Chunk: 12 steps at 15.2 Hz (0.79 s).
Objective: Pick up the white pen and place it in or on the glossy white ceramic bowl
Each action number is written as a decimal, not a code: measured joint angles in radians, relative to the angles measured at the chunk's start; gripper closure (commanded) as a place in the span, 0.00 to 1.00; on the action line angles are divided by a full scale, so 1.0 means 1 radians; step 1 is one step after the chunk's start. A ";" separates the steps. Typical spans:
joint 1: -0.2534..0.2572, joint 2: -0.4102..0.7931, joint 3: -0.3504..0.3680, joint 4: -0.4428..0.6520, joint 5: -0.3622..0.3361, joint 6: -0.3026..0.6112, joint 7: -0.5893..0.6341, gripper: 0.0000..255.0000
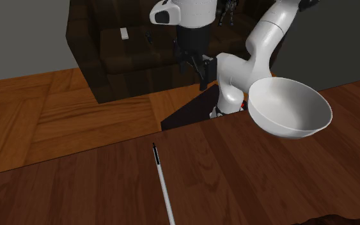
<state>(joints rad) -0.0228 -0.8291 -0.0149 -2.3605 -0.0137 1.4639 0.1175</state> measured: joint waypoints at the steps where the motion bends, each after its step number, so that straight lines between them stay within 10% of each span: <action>1: 0.000 0.000 0.000 0.000 0.000 0.000 0.000 0.00; 12: 0.162 0.409 -0.120 0.283 0.053 0.101 -0.441 0.00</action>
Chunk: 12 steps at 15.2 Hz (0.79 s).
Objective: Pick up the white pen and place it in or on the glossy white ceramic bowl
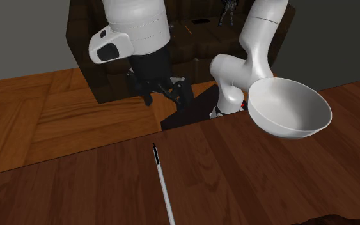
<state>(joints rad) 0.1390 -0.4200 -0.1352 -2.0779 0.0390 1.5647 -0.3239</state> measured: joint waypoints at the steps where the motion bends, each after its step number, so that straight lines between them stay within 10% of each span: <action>1: 0.014 0.047 -0.008 0.038 0.011 0.005 -0.046 0.00; 12: 0.118 0.456 -0.009 0.485 0.153 -0.102 -0.501 0.00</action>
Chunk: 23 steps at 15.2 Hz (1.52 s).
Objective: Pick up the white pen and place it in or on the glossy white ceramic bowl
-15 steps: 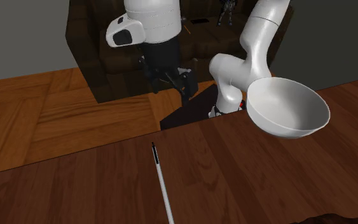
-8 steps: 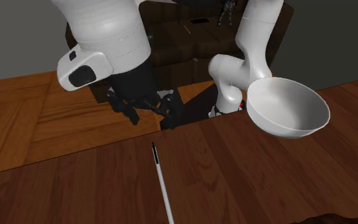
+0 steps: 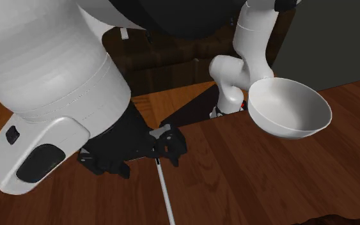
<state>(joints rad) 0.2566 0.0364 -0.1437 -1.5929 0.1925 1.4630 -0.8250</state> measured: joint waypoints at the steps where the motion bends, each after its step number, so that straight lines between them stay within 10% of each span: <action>1: 0.006 0.043 0.007 0.059 0.013 -0.023 -0.034 0.00; 17: 0.031 0.079 0.036 0.009 0.033 0.052 -0.117 0.00; 18: 0.031 0.079 0.036 0.009 0.033 0.052 -0.117 1.00; 23: 0.031 0.079 0.036 0.009 0.033 0.052 -0.117 1.00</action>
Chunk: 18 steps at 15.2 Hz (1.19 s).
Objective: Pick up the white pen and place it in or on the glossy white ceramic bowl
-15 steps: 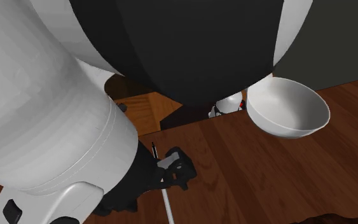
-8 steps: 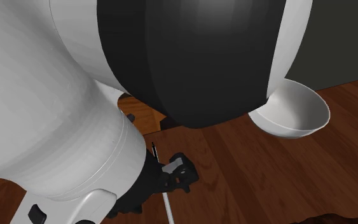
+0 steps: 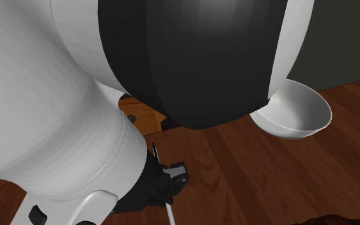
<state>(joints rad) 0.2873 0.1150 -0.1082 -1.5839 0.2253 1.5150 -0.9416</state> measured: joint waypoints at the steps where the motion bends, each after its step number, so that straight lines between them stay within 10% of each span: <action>1: 0.000 0.000 0.000 0.000 0.000 0.000 0.000 1.00; 18: -0.008 0.040 -0.003 0.217 0.009 -0.174 0.031 1.00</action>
<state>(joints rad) 0.2793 0.1553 -0.1108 -1.3665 0.2341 1.3405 -0.9108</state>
